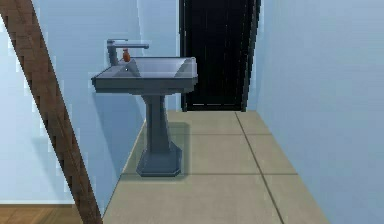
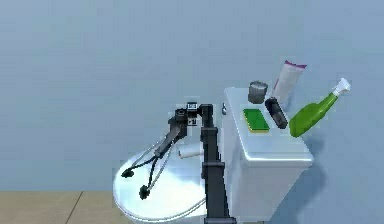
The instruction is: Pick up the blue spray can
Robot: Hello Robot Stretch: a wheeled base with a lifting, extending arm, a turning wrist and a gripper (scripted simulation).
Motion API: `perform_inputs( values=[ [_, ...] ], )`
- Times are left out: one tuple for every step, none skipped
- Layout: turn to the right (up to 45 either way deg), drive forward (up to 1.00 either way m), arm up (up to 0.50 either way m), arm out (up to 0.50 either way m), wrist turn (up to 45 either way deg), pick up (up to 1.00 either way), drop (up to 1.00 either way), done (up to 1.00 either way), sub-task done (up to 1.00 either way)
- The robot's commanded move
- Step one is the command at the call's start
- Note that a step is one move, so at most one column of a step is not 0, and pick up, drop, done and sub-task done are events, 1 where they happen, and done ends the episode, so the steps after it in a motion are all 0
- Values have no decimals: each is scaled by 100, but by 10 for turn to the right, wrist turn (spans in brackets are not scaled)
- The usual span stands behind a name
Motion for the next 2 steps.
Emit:
perform_inputs(
  values=[
    [0, 0, 0, 0, 450, 0, 0, 0, 0],
    [0, 0, 0, 0, 450, 0, 0, 0, 0]
  ],
)
